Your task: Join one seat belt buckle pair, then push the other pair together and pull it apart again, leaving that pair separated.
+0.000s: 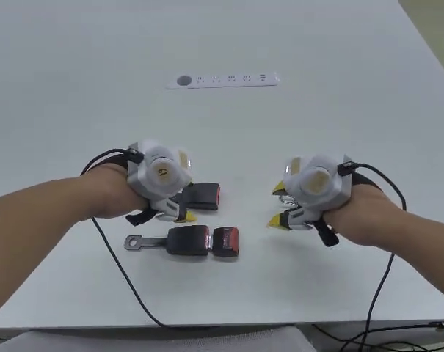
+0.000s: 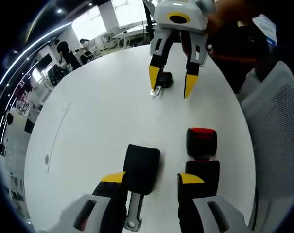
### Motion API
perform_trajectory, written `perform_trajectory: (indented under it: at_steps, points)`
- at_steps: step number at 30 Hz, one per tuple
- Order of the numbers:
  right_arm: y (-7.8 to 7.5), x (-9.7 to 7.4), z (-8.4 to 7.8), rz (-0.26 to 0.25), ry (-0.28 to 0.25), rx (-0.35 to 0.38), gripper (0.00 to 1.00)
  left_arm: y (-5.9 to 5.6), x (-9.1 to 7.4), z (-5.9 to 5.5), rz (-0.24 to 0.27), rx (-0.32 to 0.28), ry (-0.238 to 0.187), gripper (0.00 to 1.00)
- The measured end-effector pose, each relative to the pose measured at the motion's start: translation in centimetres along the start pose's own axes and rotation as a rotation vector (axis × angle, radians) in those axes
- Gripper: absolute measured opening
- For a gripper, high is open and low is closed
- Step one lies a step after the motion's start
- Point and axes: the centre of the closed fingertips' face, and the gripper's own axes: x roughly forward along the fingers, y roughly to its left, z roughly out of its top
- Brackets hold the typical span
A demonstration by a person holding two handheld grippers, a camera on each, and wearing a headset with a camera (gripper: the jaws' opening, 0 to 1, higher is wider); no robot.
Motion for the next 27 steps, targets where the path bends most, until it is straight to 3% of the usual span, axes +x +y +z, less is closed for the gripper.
perform_trajectory:
  at_steps: [4, 10, 13, 19, 24, 27]
  points:
    - [-1.3, -0.8, -1.8, -0.017, 0.020, 0.013, 0.36, 1.1, 0.6, -0.2, 0.006, 0.012, 0.007, 0.44]
    - [-3.1, -2.2, -5.0, -0.036, 0.057, 0.049, 0.37, 1.6, 1.8, -1.1, -0.024, 0.034, 0.037, 0.46]
    - [-3.4, -2.5, -5.5, -0.032, 0.063, 0.058, 0.37, 1.8, 2.3, -1.6, -0.034, 0.034, 0.043, 0.46]
    - [-2.9, -1.8, -6.7, 0.029, 0.102, 0.047, 0.37, 1.9, 2.8, -2.5, -0.063, 0.025, 0.064, 0.44]
    - [-2.7, -1.6, -6.6, 0.058, 0.094, 0.013, 0.34, 1.4, 2.6, -2.2, -0.093, 0.006, 0.045, 0.38]
    - [-2.7, -1.5, -6.4, 0.076, 0.093, -0.007, 0.34, 1.4, 2.5, -2.0, -0.086, 0.015, 0.042, 0.37]
